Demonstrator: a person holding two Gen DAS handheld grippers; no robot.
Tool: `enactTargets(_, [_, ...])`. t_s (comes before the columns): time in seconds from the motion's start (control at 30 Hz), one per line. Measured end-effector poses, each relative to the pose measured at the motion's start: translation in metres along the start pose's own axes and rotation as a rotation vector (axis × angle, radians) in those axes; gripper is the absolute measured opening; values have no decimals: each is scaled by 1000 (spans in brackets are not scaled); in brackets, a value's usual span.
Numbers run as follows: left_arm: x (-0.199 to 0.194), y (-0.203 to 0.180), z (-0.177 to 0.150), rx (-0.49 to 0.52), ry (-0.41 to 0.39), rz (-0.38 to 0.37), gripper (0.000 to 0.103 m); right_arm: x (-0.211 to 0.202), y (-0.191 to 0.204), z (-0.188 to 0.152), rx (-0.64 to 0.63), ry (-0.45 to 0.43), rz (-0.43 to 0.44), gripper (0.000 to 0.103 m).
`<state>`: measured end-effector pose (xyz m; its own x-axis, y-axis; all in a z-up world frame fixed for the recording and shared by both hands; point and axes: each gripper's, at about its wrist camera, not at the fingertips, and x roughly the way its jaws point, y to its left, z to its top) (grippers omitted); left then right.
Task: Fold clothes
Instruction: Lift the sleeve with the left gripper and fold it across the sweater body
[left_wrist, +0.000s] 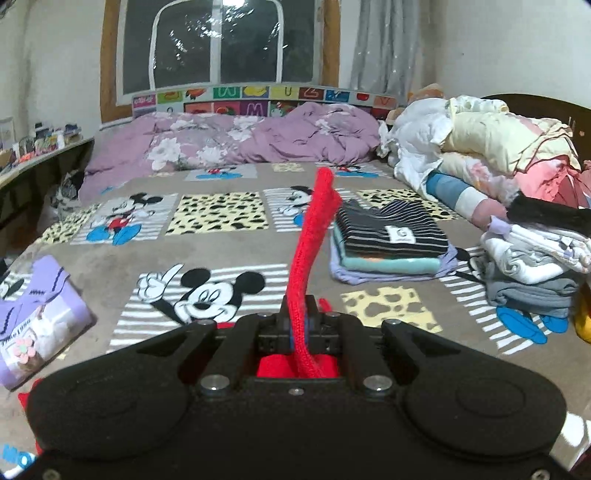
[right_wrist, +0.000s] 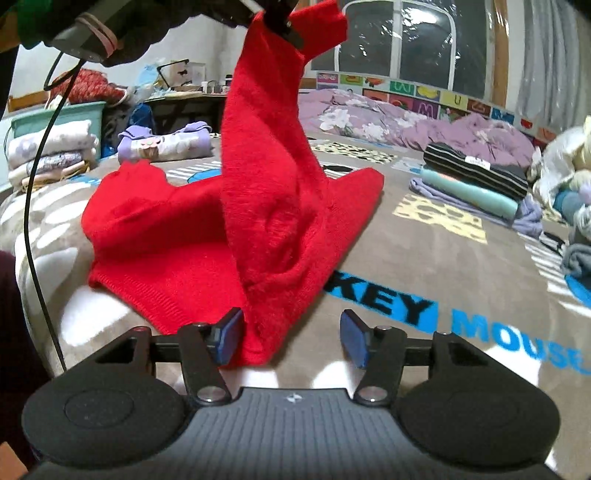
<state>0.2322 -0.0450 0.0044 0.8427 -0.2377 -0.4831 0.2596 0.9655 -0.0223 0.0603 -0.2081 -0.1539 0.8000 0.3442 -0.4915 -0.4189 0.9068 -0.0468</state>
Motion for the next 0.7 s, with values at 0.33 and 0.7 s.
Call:
enactTargets(0.33, [18, 47, -45, -4, 48, 54, 3, -3, 11, 0, -85, -7, -22, 56])
enactTargets(0.7, [36, 79, -84, -69, 93, 74, 3, -14, 38, 4, -245, -106, 78, 56])
